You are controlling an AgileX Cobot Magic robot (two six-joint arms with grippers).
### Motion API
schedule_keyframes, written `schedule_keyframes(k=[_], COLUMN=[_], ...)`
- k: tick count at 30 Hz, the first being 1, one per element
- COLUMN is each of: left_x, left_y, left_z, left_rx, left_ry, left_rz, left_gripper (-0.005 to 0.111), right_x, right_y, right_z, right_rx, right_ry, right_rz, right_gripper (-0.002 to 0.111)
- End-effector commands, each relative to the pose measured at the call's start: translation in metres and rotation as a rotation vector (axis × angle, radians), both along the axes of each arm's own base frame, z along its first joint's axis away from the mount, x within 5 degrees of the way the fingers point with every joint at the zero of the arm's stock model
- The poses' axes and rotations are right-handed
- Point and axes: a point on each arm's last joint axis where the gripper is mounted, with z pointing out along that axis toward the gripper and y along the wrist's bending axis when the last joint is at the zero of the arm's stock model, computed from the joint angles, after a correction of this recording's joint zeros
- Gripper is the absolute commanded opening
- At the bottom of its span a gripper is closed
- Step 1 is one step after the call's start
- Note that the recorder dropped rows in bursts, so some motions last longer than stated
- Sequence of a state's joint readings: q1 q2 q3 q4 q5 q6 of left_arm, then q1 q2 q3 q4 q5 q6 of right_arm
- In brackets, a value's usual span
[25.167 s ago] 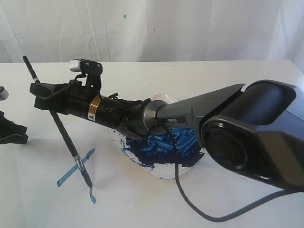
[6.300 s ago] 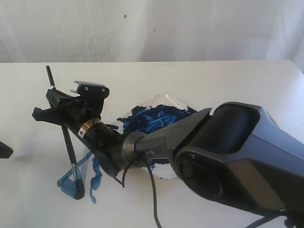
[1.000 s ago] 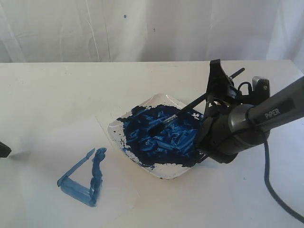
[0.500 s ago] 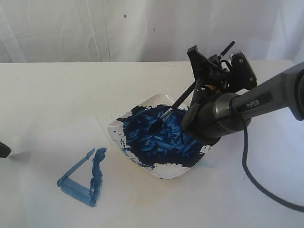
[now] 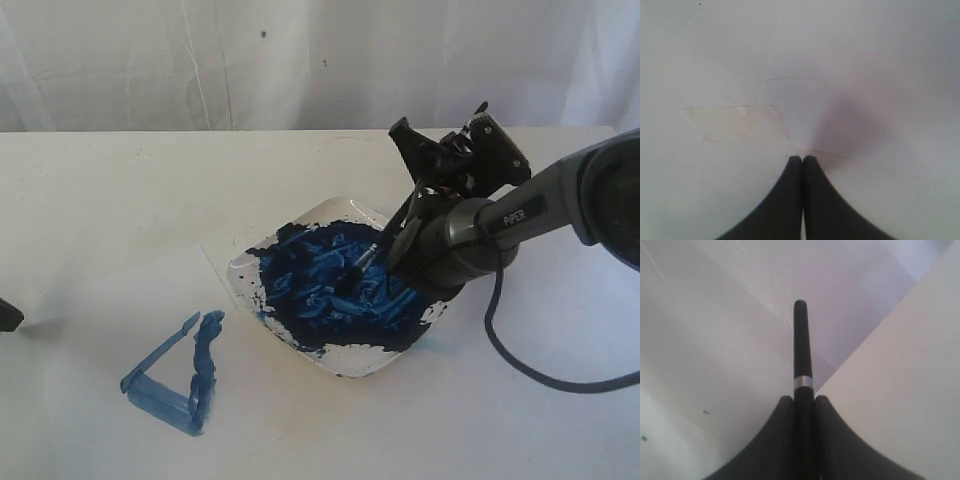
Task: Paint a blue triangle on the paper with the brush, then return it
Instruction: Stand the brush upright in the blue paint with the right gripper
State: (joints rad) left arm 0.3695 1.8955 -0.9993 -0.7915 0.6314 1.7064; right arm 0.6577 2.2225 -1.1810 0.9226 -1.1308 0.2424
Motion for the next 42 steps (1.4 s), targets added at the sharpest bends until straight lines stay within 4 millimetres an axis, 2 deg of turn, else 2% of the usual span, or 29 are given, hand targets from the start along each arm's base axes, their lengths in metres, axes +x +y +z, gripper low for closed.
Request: schedule_keyframes(k=[1, 5, 21, 27, 42], left_x=[0.000, 0.000, 0.000, 0.000, 0.000], left_y=[-0.001, -0.001, -0.001, -0.001, -0.001], left_z=[0.001, 0.001, 0.001, 0.001, 0.001], left_rx=[-0.021, -0.021, -0.020, -0.020, -0.020], left_ry=[0.005, 0.005, 0.004, 0.004, 0.004], left_rz=[0.006, 0.006, 0.004, 0.004, 0.004], left_gripper=[0.000, 0.000, 0.000, 0.000, 0.000], right_x=[0.009, 0.009, 0.008, 0.008, 0.007], right_y=[-0.001, 0.000, 0.004, 0.005, 0.004], right_z=[0.003, -0.001, -0.006, -0.007, -0.014], right_rx=[-0.070, -0.165, -0.176, -0.300, -0.273], right_ry=[0.016, 0.065, 0.120, 0.152, 0.218], right_rz=[0.018, 0.044, 0.083, 0.106, 0.112], right_gripper=[0.000, 0.000, 0.000, 0.000, 0.000])
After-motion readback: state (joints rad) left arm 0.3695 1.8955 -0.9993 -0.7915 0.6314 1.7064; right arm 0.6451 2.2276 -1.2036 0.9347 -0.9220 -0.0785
